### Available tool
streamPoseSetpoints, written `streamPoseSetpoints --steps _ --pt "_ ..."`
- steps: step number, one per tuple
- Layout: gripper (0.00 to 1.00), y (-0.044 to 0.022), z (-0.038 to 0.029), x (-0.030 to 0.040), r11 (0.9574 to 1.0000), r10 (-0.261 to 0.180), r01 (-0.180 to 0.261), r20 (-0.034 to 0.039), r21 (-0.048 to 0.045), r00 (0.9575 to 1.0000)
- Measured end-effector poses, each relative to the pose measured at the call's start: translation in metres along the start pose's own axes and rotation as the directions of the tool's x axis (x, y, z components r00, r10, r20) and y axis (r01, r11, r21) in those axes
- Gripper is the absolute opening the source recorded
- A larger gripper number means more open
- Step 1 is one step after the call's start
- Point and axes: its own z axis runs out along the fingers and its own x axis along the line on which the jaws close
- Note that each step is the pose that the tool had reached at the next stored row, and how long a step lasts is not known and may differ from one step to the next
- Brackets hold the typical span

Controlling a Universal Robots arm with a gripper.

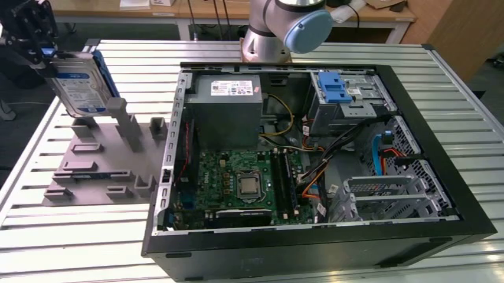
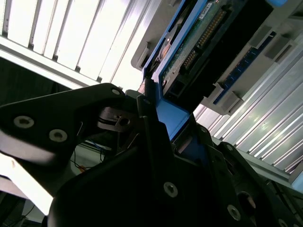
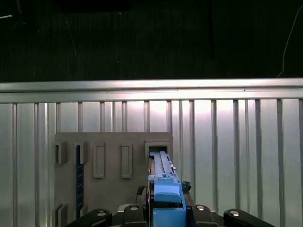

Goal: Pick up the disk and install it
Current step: 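Pick up the disk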

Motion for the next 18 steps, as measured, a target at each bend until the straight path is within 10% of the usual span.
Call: streamPoseSetpoints --steps 18 --pt "0.36 0.0000 -0.0040 0.0000 1.0000 0.000 0.000 0.0000 -0.0001 1.0000"
